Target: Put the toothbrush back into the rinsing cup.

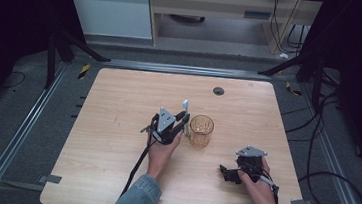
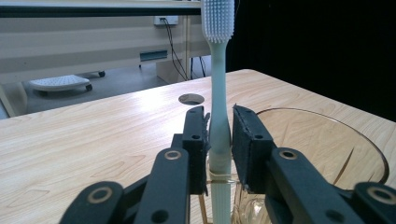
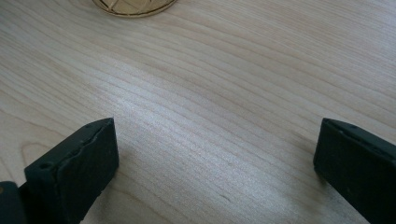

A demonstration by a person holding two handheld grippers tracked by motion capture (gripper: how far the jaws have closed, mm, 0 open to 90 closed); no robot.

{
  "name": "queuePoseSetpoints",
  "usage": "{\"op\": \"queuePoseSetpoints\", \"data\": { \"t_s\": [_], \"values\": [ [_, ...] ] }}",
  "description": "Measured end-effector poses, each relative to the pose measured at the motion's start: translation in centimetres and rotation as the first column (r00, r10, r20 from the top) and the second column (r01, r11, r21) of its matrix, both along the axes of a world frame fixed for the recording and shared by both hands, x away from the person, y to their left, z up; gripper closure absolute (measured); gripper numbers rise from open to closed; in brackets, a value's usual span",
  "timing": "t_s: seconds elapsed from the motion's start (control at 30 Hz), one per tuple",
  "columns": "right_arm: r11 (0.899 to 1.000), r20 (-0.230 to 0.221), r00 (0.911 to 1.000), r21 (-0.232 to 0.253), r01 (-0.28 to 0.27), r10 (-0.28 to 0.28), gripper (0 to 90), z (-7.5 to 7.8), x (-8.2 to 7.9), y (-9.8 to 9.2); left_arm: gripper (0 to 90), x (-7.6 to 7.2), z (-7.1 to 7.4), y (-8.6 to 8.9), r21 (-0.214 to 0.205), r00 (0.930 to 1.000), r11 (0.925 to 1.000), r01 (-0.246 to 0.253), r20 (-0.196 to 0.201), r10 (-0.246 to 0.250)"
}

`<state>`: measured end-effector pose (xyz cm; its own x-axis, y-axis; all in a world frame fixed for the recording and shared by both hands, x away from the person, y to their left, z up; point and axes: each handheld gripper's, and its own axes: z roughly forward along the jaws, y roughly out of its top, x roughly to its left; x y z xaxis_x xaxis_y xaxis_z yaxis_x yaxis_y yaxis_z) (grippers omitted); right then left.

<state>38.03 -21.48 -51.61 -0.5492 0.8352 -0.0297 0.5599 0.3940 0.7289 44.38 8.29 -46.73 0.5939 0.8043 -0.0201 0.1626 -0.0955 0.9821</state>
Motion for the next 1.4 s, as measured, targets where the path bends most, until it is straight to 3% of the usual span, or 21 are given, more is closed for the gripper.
{"op": "queuePoseSetpoints", "data": {
  "t_s": [0.33,0.57,0.67,0.83,1.07,1.2,1.4],
  "values": [
    [1.0,0.0,1.0,0.0,0.0,0.0,0.4,0.0,0.0,0.0,63.5,-0.3,0.3,0.2,0.003,1.0,1.0,0.004,0.004,-0.004],
    [1.0,0.001,1.0,-0.001,-0.001,0.001,0.4,0.0,0.0,0.0,48.3,-0.8,1.0,0.7,0.024,0.9999,0.9997,0.007,0.011,-0.008],
    [1.0,0.0,1.0,0.0,0.0,0.0,0.4,0.0,0.0,0.0,40.6,-0.8,1.5,1.1,0.029,0.9997,0.9992,0.026,-0.005,-0.026],
    [1.0,0.0,1.0,-0.001,0.0,0.0,0.4,0.0,0.0,0.0,30.8,-1.0,2.4,1.6,0.079,0.9984,0.9954,0.053,-0.021,-0.052],
    [1.0,0.0,1.0,0.0,0.0,0.0,0.4,0.0,0.0,0.0,18.5,-1.8,3.4,1.8,0.171,0.9948,0.9812,0.088,-0.064,-0.078],
    [1.0,0.0,1.0,0.0,0.001,-0.001,0.4,0.0,0.0,0.0,14.5,-2.2,3.4,1.7,0.232,0.989,0.9645,0.126,-0.105,-0.104],
    [1.0,0.001,1.0,-0.001,-0.001,0.001,0.4,0.0,0.0,0.0,11.9,-2.5,3.1,1.6,0.289,0.9789,0.9446,0.155,-0.174,-0.107]
  ]
}}
